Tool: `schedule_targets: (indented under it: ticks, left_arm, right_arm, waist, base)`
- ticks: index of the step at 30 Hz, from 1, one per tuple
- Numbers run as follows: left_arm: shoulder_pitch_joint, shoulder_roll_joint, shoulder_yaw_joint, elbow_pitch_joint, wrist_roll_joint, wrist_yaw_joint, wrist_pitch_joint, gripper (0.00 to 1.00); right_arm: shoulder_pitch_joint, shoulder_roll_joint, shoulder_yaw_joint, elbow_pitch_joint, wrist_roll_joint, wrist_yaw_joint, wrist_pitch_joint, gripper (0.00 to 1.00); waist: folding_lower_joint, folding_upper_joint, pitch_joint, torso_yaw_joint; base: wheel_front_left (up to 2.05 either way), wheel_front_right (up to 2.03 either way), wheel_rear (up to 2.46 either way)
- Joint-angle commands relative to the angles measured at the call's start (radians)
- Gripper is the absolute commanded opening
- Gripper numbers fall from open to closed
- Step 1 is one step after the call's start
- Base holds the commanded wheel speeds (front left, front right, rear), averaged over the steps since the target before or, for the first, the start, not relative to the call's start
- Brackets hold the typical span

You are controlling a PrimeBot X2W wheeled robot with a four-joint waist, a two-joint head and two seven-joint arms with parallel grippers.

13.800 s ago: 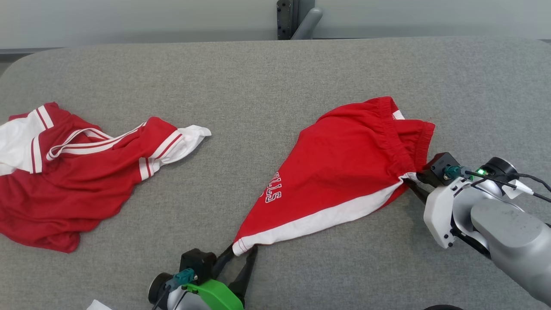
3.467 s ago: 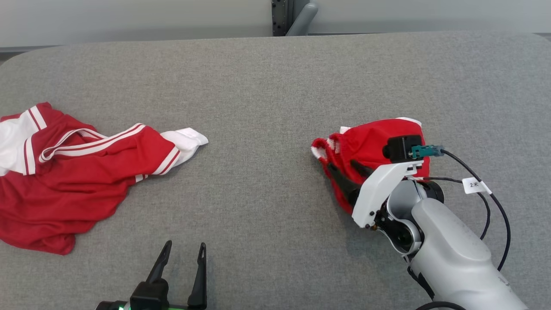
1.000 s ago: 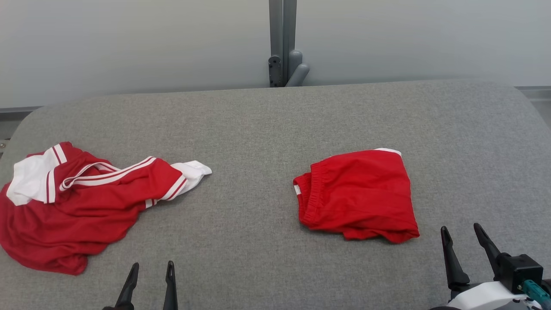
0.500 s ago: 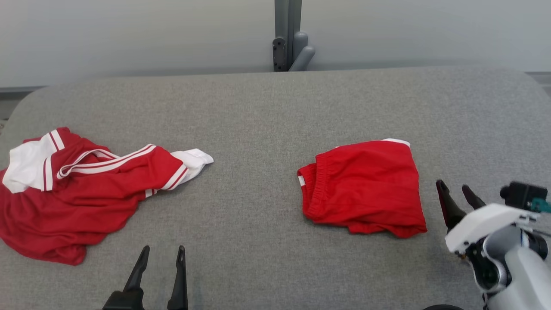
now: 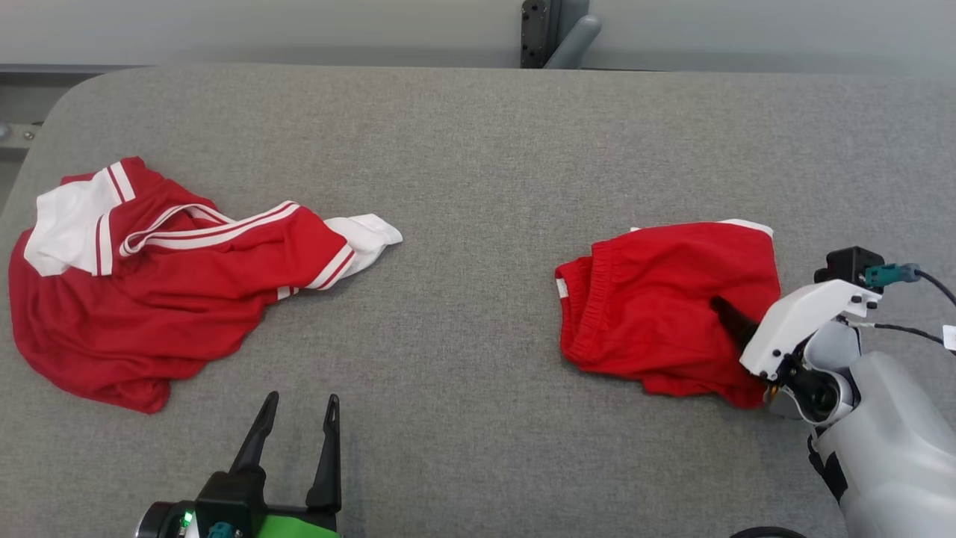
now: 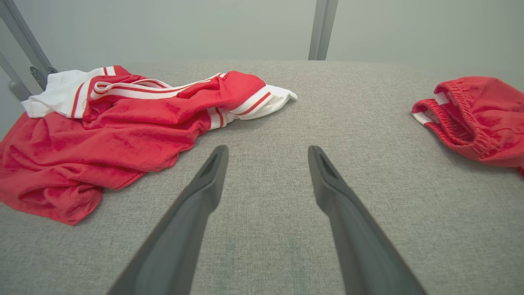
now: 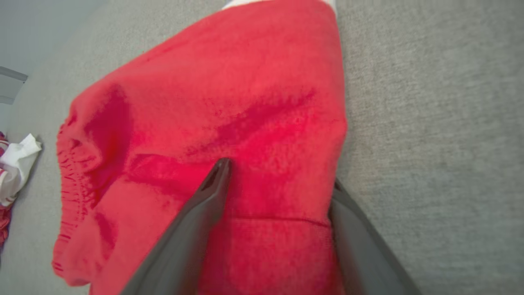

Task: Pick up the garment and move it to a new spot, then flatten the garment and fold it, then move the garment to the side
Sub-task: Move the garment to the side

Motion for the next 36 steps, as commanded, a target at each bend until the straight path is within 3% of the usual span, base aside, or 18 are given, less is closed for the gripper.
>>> schedule_targets:
  ticks: [1,9,14,21,29,30,31,32,36]
  left_arm:
    - [-0.013,0.001,0.0,-0.007,-0.004,0.008,0.0,1.0]
    - [-0.052,0.001,-0.007,-0.052,0.006,0.008,0.0,1.0]
    - [-0.133,0.004,-0.013,-0.084,0.035,-0.015,0.0,1.0]
    - [-0.23,0.007,-0.038,-0.087,0.059,-0.037,0.0,1.0]
    - [-0.21,0.018,-0.006,-0.083,0.059,-0.028,0.0,1.0]
    - [-0.206,0.018,-0.003,-0.086,0.058,-0.027,0.0,1.0]
    - [-0.204,0.017,0.0,-0.087,0.058,-0.027,0.0,1.0]
    - [-0.202,0.017,0.004,-0.089,0.057,-0.025,0.0,1.0]
    - [-0.195,0.014,0.013,-0.097,0.053,-0.02,0.0,1.0]
  right_arm:
    - [-0.011,-0.003,0.003,0.007,0.019,0.0,-0.004,0.0]
    - [-0.09,-0.067,0.085,-0.004,0.029,0.0,-0.007,0.0]
    - [-0.194,-0.183,0.107,0.035,-0.083,0.0,-0.047,0.0]
    - [-0.357,-0.351,0.09,0.121,-0.268,-0.001,-0.116,0.0]
    - [-0.467,-0.463,0.122,0.215,-0.423,-0.001,-0.125,0.0]
    - [-0.473,-0.471,0.12,0.225,-0.446,-0.001,-0.129,0.23]
    - [-0.48,-0.475,0.114,0.237,-0.464,-0.001,-0.129,0.76]
    - [-0.482,-0.476,0.111,0.248,-0.484,-0.001,-0.129,1.0]
    - [-0.486,-0.49,0.097,0.272,-0.56,-0.001,-0.136,1.0]
  waist:
    - [-0.0001,-0.0001,0.015,0.002]
    - [-0.0001,-0.0001,0.099,-0.103]
    - [-0.0001,-0.0001,0.21,-0.167]
    - [-0.0001,-0.0001,0.33,-0.167]
    - [-0.0001,-0.0001,0.367,-0.125]
    - [-0.0001,-0.0001,0.366,-0.123]
    - [-0.0001,-0.0001,0.364,-0.121]
    - [-0.0001,-0.0001,0.361,-0.12]
    - [-0.0001,-0.0001,0.34,-0.12]
  base:
    - [0.0,0.0,0.0]
    - [0.0,0.0,0.0]
    - [0.0,0.0,0.0]
    - [0.0,0.0,0.0]
    - [0.0,0.0,0.0]
    - [0.0,0.0,0.0]
    - [0.0,0.0,0.0]
    - [0.0,0.0,0.0]
    - [0.0,0.0,0.0]
